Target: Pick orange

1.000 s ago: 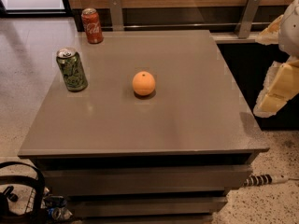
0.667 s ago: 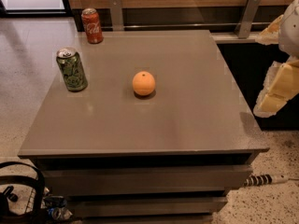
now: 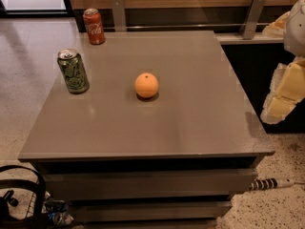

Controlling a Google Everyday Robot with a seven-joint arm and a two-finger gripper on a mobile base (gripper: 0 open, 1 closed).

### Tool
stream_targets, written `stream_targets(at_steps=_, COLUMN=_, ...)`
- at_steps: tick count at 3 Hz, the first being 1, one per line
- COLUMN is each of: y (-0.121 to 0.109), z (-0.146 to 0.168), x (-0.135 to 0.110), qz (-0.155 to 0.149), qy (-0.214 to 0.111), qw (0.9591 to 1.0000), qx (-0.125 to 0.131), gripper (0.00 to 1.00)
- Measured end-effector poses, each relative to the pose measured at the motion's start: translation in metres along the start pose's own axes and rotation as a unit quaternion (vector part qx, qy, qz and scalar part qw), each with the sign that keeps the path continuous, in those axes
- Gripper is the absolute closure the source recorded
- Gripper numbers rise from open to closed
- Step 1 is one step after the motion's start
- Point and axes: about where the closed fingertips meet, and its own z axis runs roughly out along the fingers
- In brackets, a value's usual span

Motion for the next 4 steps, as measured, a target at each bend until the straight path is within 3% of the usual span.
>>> stream_targets(at_steps=1, y=-0.006, z=0.021, x=-0.012, qz=0.011, qy=-0.049, qw=0.9987, qx=-0.01, gripper=0.0)
stream_targets(at_steps=2, y=-0.016, z=0.077, x=-0.044, qz=0.036, qy=-0.152, qw=0.9866, qx=-0.046, gripper=0.0)
stream_targets(at_steps=3, y=-0.015, z=0.114, x=-0.074, qz=0.056, qy=-0.24, qw=0.9664, qx=-0.074, gripper=0.0)
stream_targets(at_steps=4, y=-0.014, z=0.138, x=-0.1, qz=0.069, qy=-0.311, qw=0.9434, qx=-0.092, gripper=0.0)
